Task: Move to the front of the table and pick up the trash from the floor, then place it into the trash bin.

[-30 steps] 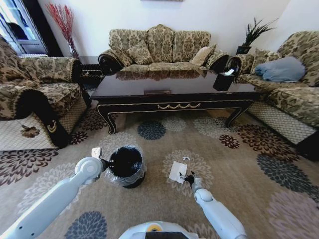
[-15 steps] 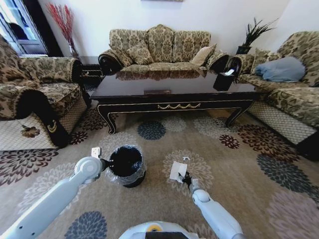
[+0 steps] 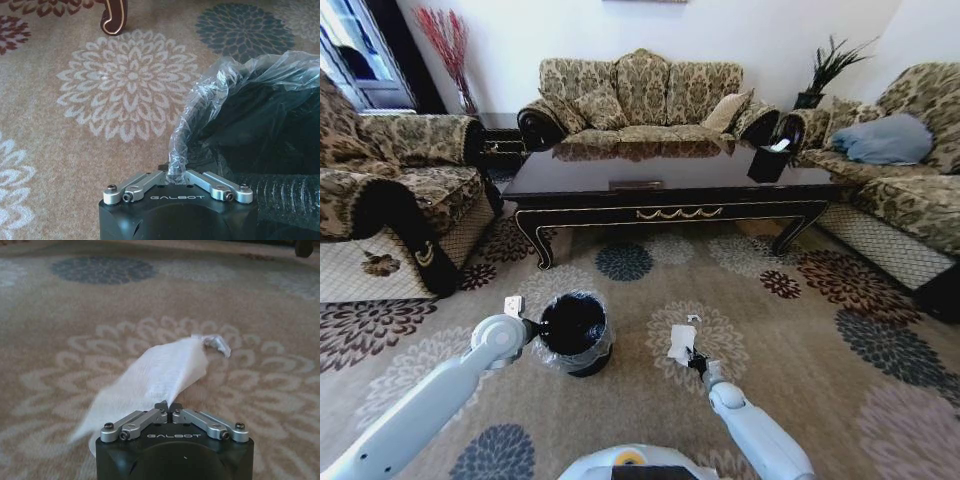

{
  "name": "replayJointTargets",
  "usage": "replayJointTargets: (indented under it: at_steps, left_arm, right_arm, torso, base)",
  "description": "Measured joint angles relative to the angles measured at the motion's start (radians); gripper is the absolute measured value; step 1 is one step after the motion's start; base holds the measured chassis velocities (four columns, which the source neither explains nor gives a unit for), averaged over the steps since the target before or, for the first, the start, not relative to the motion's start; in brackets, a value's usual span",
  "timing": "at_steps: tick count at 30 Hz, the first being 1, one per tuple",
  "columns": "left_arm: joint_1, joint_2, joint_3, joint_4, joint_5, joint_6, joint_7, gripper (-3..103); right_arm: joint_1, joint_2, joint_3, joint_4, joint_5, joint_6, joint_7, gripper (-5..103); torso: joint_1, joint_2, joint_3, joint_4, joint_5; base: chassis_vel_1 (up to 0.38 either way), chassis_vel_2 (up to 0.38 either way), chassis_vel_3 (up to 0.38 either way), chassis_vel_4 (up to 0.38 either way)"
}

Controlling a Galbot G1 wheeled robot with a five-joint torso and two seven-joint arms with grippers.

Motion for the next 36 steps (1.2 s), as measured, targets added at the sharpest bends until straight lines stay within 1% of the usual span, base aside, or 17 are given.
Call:
replayJointTargets:
  at_steps: [3, 8, 11, 12, 16, 17, 21, 23, 25, 27, 30, 31, 35, 36]
  left_arm:
    - [0.001, -0.002, 0.004, -0.006, 0.002, 0.0, -0.006, 0]
    - [-0.002, -0.004, 0.009, -0.009, 0.004, 0.0, -0.011, 0]
    - [-0.008, -0.004, 0.02, -0.014, 0.009, 0.0, -0.011, 0]
    - [-0.008, -0.004, 0.02, -0.014, 0.009, 0.0, -0.011, 0]
    - [-0.014, -0.009, 0.032, -0.016, 0.017, 0.0, -0.012, 0]
    - [-0.014, -0.009, 0.032, -0.016, 0.017, 0.0, -0.012, 0]
    - [-0.029, -0.025, 0.052, -0.012, 0.027, 0.0, -0.012, 0]
    - [-0.033, -0.029, 0.058, -0.009, 0.033, 0.0, -0.012, 0]
    - [-0.037, -0.037, 0.073, -0.002, 0.056, 0.0, -0.009, 0]
    - [-0.025, -0.038, 0.08, -0.006, 0.071, 0.0, -0.006, 0]
    - [-0.015, -0.037, 0.084, -0.013, 0.08, 0.0, -0.006, 0]
    - [-0.011, -0.04, 0.091, -0.021, 0.087, 0.0, -0.009, 0]
    - [-0.013, -0.051, 0.104, -0.035, 0.096, 0.0, -0.015, 0]
    - [-0.023, -0.06, 0.118, -0.036, 0.102, 0.0, -0.016, 0]
  right_arm:
    - [-0.025, -0.027, 0.006, 0.066, 0.009, -0.008, 0.005, 0]
    - [-0.053, -0.048, 0.02, 0.133, 0.015, -0.019, 0.013, 0]
    - [-0.105, -0.089, 0.048, 0.23, 0.026, -0.025, 0.018, 0]
    - [-0.105, -0.089, 0.048, 0.23, 0.026, -0.025, 0.018, 0]
    - [-0.174, -0.136, 0.09, 0.334, 0.03, -0.024, 0.018, 0]
    - [-0.174, -0.136, 0.09, 0.334, 0.03, -0.024, 0.018, 0]
    - [-0.257, -0.168, 0.133, 0.43, 0.018, -0.007, 0.018, 0]
    - [-0.275, -0.172, 0.143, 0.449, 0.01, -0.003, 0.018, 0]
    - [-0.319, -0.174, 0.168, 0.509, -0.005, 0.007, 0.02, 0]
    - [-0.343, -0.175, 0.176, 0.559, -0.009, 0.008, 0.024, 0]
    - [-0.352, -0.178, 0.176, 0.593, -0.009, 0.008, 0.028, 0]
    - [-0.361, -0.185, 0.177, 0.635, -0.01, 0.007, 0.032, 0]
    - [-0.371, -0.204, 0.172, 0.718, -0.002, -0.004, 0.044, 0]
    - [-0.377, -0.214, 0.171, 0.762, 0.007, -0.012, 0.049, 0]
  torso:
    - [0.0, 0.0, 0.0, 0.0, 0.0001]
    - [0.0, 0.0, 0.0, 0.0002, 0.0001]
    - [0.0, 0.0, 0.0, 0.0002, 0.0]
    - [0.0, 0.0, 0.0, 0.0002, 0.0]
    - [0.0, 0.0, 0.0, 0.0002, 0.0]
    - [0.0, 0.0, 0.0, 0.0002, 0.0]
    - [0.0, 0.0, 0.0, 0.0001, 0.0]
    - [0.0, 0.0, 0.0, 0.0, -0.0001]
    - [0.0, 0.0, 0.0, 0.0, 0.0003]
    - [0.0, 0.0, 0.0, -0.0001, -0.0001]
    - [0.0, 0.0, 0.0, 0.0003, 0.0002]
    - [0.0, 0.0, 0.0, 0.0008, 0.0001]
    - [0.0, 0.0, 0.0, 0.0003, 0.0]
    - [0.0, 0.0, 0.0, 0.0003, 0.0001]
  base:
    - [0.0, 0.0, 0.0, 0.0]
    - [0.0, 0.0, 0.0, 0.0]
    - [0.0, 0.0, 0.0, 0.0]
    - [0.0, 0.0, 0.0, 0.0]
    - [0.0, 0.0, 0.0, 0.0]
    - [0.0, 0.0, 0.0, 0.0]
    - [0.0, 0.0, 0.0, 0.0]
    - [0.0, 0.0, 0.0, 0.0]
    - [0.0, 0.0, 0.0, 0.0]
    - [0.0, 0.0, 0.0, 0.0]
    - [0.0, 0.0, 0.0, 0.0]
    - [0.0, 0.0, 0.0, 0.0]
    - [0.0, 0.0, 0.0, 0.0]
    - [0.0, 0.0, 0.0, 0.0]
